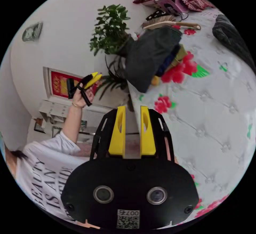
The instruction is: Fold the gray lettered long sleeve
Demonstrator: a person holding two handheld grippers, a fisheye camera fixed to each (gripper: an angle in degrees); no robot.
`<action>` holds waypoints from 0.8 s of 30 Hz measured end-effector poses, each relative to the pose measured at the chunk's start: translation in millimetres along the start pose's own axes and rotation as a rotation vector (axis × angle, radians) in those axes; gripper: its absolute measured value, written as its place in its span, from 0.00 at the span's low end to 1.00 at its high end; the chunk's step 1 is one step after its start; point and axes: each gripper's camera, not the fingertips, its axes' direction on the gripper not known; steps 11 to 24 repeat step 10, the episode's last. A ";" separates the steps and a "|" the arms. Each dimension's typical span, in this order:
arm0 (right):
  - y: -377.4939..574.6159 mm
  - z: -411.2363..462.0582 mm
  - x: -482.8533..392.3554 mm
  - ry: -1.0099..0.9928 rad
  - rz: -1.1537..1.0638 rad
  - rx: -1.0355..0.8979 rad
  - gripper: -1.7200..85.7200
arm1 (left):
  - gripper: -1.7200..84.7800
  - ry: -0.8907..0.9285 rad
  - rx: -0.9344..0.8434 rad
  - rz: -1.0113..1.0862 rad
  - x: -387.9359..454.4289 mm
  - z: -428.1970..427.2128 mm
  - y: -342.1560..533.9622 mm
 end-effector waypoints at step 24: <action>241.1 -20.1 76.4 0.834 0.154 -0.549 0.07 | 0.10 -0.040 -0.395 0.436 259.1 221.4 265.2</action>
